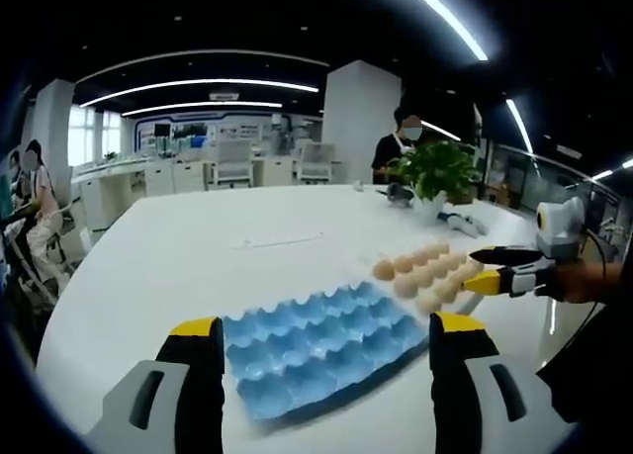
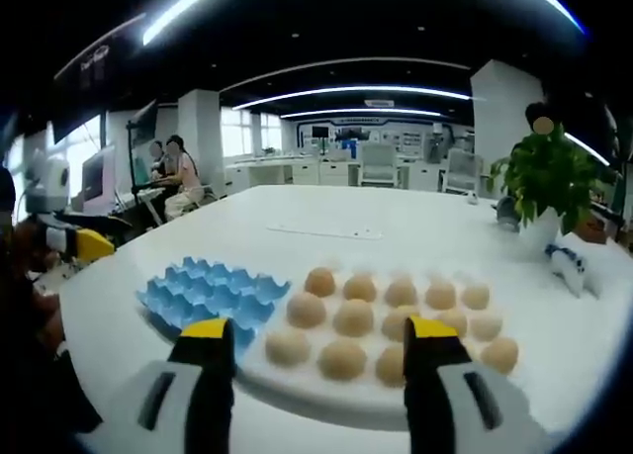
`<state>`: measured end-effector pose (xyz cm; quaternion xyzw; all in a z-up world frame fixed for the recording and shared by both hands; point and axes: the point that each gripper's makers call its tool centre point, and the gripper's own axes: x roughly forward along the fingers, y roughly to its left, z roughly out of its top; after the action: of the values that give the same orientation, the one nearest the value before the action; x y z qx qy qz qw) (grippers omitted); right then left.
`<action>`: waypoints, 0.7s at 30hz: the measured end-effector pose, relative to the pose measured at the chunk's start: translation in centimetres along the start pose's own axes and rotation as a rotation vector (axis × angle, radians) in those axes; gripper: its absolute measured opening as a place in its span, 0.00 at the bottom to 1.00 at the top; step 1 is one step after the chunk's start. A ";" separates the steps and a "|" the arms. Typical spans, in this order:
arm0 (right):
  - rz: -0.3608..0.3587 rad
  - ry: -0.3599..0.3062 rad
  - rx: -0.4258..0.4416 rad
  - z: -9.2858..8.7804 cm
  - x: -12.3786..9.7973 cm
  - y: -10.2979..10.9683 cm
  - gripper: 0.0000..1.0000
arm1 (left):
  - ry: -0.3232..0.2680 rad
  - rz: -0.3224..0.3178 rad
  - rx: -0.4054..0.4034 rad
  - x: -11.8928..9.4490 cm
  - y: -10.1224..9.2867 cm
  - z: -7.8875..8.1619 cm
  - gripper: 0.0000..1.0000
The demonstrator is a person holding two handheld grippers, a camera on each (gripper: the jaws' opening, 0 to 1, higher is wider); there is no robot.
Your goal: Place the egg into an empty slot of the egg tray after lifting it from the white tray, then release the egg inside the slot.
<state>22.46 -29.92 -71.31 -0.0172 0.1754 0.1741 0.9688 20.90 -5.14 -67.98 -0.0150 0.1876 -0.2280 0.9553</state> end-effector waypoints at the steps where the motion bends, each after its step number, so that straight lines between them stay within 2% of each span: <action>1: 0.000 -0.001 -0.002 0.0 0.0 0.0 0.71 | -0.001 0.008 0.001 0.0 0.2 0.0 0.86; 13: 0.003 0.009 -0.005 -0.3 0.1 0.1 0.71 | 0.006 0.004 -0.008 0.0 0.2 -0.2 0.84; 16: 0.001 0.008 0.001 -0.3 0.0 0.0 0.71 | -0.004 0.023 -0.002 0.0 0.5 0.0 0.88; 21: 0.000 0.017 0.001 -0.6 0.0 0.0 0.71 | 0.006 0.009 -0.010 0.0 0.3 -0.2 0.85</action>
<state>22.22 -30.00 -71.86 -0.0182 0.1834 0.1737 0.9674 20.95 -4.80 -68.20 -0.0183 0.1915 -0.2229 0.9557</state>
